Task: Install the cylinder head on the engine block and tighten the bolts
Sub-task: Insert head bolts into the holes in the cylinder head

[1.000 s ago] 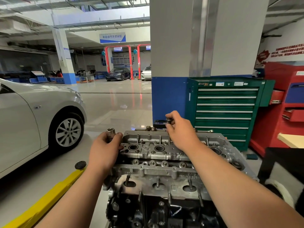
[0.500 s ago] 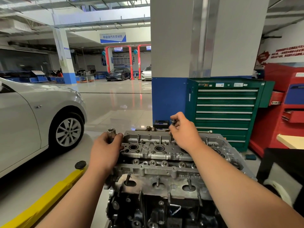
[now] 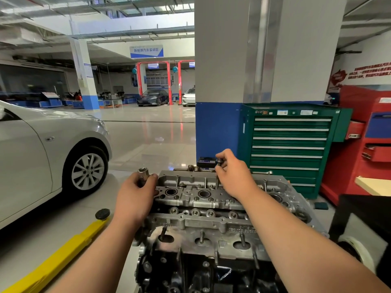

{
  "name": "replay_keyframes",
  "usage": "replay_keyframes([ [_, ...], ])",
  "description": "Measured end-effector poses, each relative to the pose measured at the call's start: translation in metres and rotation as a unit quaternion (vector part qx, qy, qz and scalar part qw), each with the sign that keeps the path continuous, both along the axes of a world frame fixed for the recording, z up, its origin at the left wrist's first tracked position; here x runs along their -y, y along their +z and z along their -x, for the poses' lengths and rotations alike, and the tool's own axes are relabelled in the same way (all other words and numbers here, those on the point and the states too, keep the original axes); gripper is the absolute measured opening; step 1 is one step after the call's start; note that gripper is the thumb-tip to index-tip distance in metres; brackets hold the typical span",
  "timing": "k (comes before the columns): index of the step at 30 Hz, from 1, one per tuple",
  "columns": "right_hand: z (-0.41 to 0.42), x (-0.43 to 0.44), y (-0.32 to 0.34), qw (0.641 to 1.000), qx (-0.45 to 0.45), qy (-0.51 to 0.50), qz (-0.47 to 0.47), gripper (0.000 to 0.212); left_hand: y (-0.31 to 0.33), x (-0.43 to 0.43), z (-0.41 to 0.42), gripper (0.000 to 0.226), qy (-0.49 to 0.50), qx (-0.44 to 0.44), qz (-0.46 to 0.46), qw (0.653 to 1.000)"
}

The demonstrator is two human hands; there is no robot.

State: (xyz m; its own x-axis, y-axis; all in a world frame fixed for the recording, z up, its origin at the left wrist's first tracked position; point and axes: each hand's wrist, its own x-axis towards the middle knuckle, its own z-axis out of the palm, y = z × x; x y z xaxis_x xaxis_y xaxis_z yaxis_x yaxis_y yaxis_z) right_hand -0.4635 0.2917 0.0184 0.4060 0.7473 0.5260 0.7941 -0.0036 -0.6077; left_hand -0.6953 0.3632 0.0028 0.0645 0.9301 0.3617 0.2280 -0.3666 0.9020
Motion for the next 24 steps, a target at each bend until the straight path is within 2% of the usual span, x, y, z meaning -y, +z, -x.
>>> replay_keyframes([
  [5,0.007,-0.001,0.003,0.998,0.025,-0.038,-0.047,0.023,0.002,0.004,-0.002,0.027,0.004,-0.002,-0.002,1.000],
  [8,0.001,0.003,0.004,0.999,0.006,-0.033,-0.012,0.022,0.005,0.010,-0.003,0.015,0.041,-0.042,-0.040,0.997],
  [9,0.000,0.004,0.003,1.000,0.008,-0.025,0.009,0.022,0.006,0.014,-0.004,0.026,0.091,-0.063,-0.092,0.990],
  [10,0.001,0.004,0.002,0.999,0.012,-0.020,0.026,0.023,0.008,0.019,-0.006,0.038,0.132,-0.093,-0.180,0.970],
  [11,0.001,0.003,0.001,0.999,0.014,-0.017,0.032,0.023,0.009,0.026,-0.010,0.044,0.137,-0.130,-0.288,0.939],
  [12,0.001,0.001,0.001,0.999,0.011,-0.016,0.029,0.023,0.012,0.034,-0.019,0.042,0.107,-0.173,-0.376,0.904],
  [13,0.002,0.000,0.000,1.000,0.001,-0.015,0.021,0.022,0.015,0.039,-0.033,0.037,0.048,-0.219,-0.419,0.880],
  [14,0.002,0.000,0.001,1.000,-0.015,-0.015,0.013,0.021,0.017,0.044,-0.049,0.031,-0.014,-0.268,-0.411,0.871],
  [15,0.002,0.001,0.001,0.999,-0.030,-0.014,0.008,0.020,0.017,0.048,-0.064,0.029,-0.062,-0.309,-0.361,0.878],
  [18,0.000,0.006,-0.002,0.999,-0.030,-0.002,0.044,0.022,0.012,0.047,-0.095,0.029,-0.110,-0.383,-0.180,0.899],
  [21,0.001,0.008,-0.003,0.994,0.003,0.000,0.109,0.022,0.001,0.042,-0.103,0.032,-0.086,-0.429,-0.162,0.885],
  [24,0.002,0.009,-0.001,0.988,0.020,-0.011,0.151,0.013,-0.001,0.041,-0.102,0.032,-0.085,-0.410,-0.164,0.893],
])
